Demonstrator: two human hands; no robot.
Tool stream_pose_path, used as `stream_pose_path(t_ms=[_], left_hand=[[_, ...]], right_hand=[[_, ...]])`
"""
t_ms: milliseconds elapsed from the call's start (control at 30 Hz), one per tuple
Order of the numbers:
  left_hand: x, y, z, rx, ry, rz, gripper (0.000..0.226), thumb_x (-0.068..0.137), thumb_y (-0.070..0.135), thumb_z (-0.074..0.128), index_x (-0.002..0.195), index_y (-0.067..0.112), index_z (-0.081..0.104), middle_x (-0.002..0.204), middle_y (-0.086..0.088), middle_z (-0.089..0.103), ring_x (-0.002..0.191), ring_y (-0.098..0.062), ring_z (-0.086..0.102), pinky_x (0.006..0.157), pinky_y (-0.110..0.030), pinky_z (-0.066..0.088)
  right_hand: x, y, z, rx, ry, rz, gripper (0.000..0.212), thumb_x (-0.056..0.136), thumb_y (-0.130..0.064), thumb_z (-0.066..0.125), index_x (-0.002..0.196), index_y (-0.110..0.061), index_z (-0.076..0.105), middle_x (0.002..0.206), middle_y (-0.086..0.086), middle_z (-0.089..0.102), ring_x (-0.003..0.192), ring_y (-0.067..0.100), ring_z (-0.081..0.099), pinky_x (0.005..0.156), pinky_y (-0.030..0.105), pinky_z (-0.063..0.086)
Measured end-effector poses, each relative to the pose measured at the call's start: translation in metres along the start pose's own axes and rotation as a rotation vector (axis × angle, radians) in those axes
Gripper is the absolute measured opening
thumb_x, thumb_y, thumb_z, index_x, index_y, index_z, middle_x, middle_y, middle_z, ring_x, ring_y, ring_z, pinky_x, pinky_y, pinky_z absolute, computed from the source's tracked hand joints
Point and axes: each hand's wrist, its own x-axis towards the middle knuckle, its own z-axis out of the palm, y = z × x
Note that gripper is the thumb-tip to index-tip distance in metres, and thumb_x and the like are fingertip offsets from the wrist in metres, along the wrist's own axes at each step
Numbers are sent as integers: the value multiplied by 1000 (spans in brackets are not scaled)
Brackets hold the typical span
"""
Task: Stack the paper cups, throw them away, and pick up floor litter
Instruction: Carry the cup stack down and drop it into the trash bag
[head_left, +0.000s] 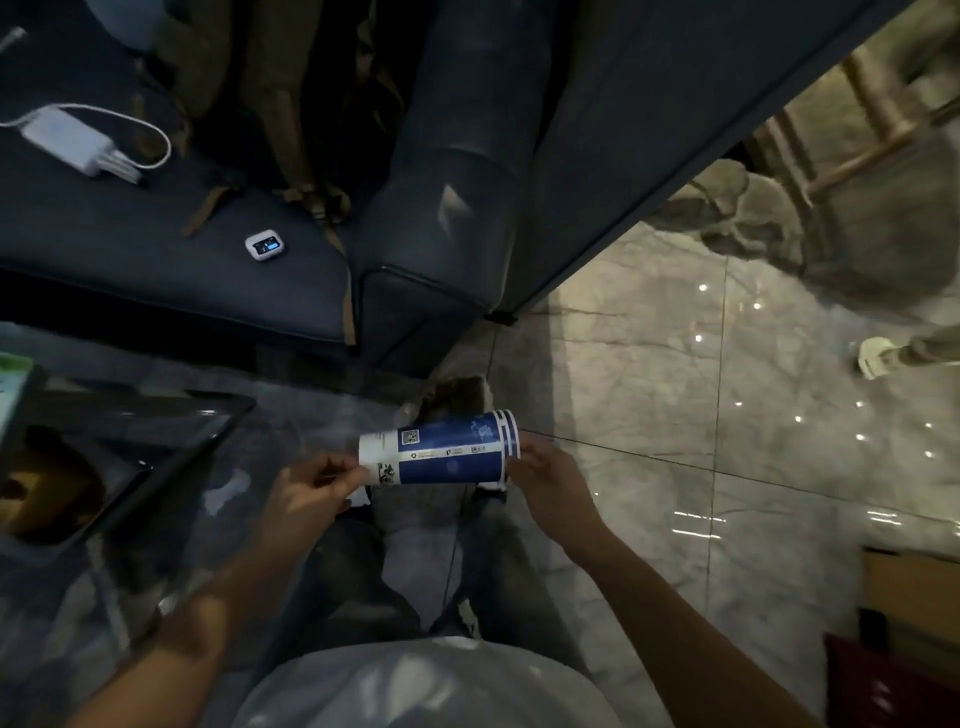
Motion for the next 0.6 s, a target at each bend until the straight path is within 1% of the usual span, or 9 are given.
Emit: stream_pose_path(t_ms=[100, 167, 233, 300, 367, 400, 433, 500, 600], left_hand=[[5, -2, 18, 39, 14, 13, 10, 89, -2, 62, 89, 5, 69, 81, -4, 68, 74, -14, 60, 62, -19, 47], [11, -10, 32, 21, 79, -2, 19, 87, -1, 65, 78, 14, 72, 71, 7, 70, 69, -10, 62, 58, -11, 47], [17, -19, 49, 10, 107, -50, 20, 87, 0, 66, 81, 17, 74, 77, 1, 72, 74, -16, 62, 59, -7, 47], [21, -27, 73, -24, 143, -89, 23, 88, -2, 65, 83, 19, 71, 83, -5, 69, 77, -19, 60, 66, -12, 49], [28, -38, 97, -57, 202, -142, 24, 88, 1, 66, 82, 24, 69, 81, -2, 67, 76, -20, 59, 75, -29, 51], [34, -44, 109, -71, 202, -181, 22, 89, 3, 66, 83, 24, 68, 79, 0, 67, 74, -20, 59, 76, -33, 52], [38, -50, 120, -89, 204, -204, 21, 90, 3, 65, 85, 23, 67, 75, 3, 67, 71, -17, 59, 73, -30, 53], [50, -68, 141, -137, 229, -238, 22, 91, 0, 62, 86, 21, 67, 65, 10, 67, 66, -12, 58, 61, -14, 51], [69, -94, 164, -178, 282, -276, 15, 89, -1, 65, 98, 10, 71, 63, 6, 67, 58, -6, 62, 54, -11, 48]], right_hand=[[22, 12, -15, -108, -52, 40, 25, 93, -20, 56, 116, -15, 62, 113, 1, 68, 103, 9, 64, 92, 27, 52], [41, 21, -27, -148, -108, 43, 25, 93, -19, 55, 116, -16, 63, 112, 0, 67, 101, 8, 62, 90, 23, 50], [61, 29, -40, -220, -197, 28, 26, 93, -17, 54, 118, -17, 63, 110, 0, 68, 99, 8, 62, 85, 19, 48], [83, 41, -52, -324, -273, 0, 26, 94, -17, 52, 117, -17, 63, 109, 2, 68, 98, 13, 63, 86, 25, 49], [103, 55, -61, -403, -326, -16, 25, 94, -17, 51, 116, -17, 64, 106, 4, 69, 94, 15, 63, 84, 28, 48], [113, 62, -63, -422, -347, -12, 25, 94, -15, 50, 115, -16, 64, 102, 4, 69, 89, 14, 63, 80, 26, 47], [122, 69, -65, -425, -363, -3, 24, 93, -12, 51, 113, -14, 65, 98, 5, 69, 84, 14, 62, 76, 25, 45], [140, 83, -65, -431, -406, 24, 22, 92, -8, 52, 107, -13, 66, 93, 7, 69, 79, 14, 62, 71, 24, 45], [167, 111, -60, -475, -459, 68, 18, 90, -12, 54, 103, -17, 65, 93, 5, 69, 83, 16, 64, 73, 29, 50]])
